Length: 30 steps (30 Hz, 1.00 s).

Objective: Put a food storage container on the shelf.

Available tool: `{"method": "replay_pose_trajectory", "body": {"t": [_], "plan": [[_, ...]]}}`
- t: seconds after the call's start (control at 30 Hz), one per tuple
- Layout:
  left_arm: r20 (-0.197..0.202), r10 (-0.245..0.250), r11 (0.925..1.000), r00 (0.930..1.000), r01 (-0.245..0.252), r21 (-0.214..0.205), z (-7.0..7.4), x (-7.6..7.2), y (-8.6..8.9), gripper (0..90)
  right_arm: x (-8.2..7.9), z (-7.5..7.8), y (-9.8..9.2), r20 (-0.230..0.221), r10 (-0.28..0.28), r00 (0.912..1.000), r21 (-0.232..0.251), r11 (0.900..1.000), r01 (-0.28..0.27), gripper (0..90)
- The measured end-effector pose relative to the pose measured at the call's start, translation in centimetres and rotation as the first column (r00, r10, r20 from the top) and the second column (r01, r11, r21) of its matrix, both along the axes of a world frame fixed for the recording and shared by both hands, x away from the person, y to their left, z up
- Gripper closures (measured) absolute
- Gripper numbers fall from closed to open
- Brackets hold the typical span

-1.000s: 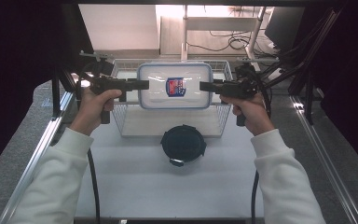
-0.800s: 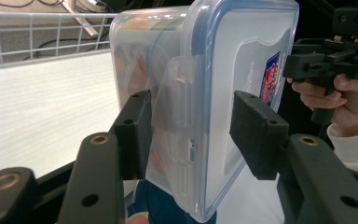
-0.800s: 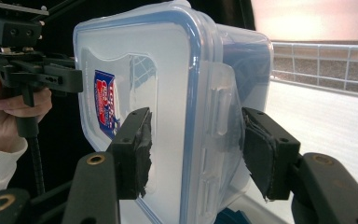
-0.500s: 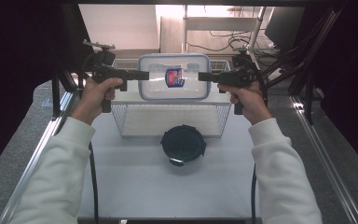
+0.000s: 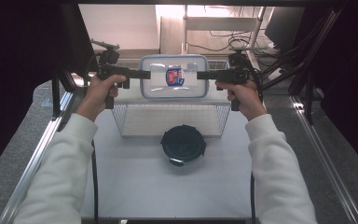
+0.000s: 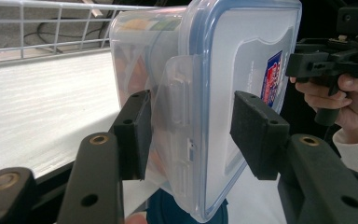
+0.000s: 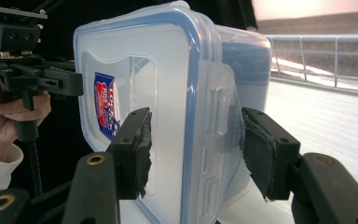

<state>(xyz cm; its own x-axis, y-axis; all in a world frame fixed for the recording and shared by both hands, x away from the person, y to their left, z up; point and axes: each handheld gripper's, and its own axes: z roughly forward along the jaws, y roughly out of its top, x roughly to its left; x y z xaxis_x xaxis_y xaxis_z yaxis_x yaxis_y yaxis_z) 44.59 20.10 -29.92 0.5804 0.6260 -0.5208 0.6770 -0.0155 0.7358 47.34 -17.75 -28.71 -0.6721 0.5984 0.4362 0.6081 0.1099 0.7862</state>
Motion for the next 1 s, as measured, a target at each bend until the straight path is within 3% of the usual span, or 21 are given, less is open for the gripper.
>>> {"method": "replay_pose_trajectory", "body": {"t": [0.17, 0.43, 0.47, 0.53, 0.7, 1.0], "plan": [[-0.009, 0.006, 1.0000, 0.9999, -0.006, 0.000, -0.3, 0.5, -0.1, 49.4, 0.6, -0.5, 0.2, -0.031, -0.012, 0.9994, -0.006, 0.9999, 0.011, 43.4], [-0.039, 0.020, 0.9991, 0.9990, -0.022, -0.038, -0.6, 1.4, 0.0, 49.4, 1.8, -0.3, 0.2, -0.087, -0.030, 0.9958, 0.001, 0.9995, 0.031, 42.5], [-0.052, 0.031, 0.9983, 0.9982, -0.033, -0.048, -0.7, 1.7, -0.1, 49.0, 2.3, -0.3, 0.3, -0.122, -0.044, 0.9915, 0.006, 0.9989, 0.045, 42.2], [-0.060, 0.031, 0.9976, 0.9977, -0.035, -0.060, -0.9, 2.0, 0.0, 48.7, 2.6, -0.3, 0.4, -0.141, -0.058, 0.9883, 0.008, 0.9982, 0.060, 41.3], [-0.079, 0.026, 0.9961, 0.9965, -0.033, -0.082, -1.3, 2.6, 0.4, 48.8, 3.1, -0.3, 0.9, -0.170, -0.091, 0.9813, -0.007, 0.9959, 0.091, 39.3], [-0.128, 0.045, 0.9884, 0.9908, -0.063, -0.138, -2.0, 3.7, 0.5, 47.7, 4.0, -0.2, 1.2, -0.245, -0.138, 0.9596, -0.010, 0.9901, 0.140, 37.8]]}}
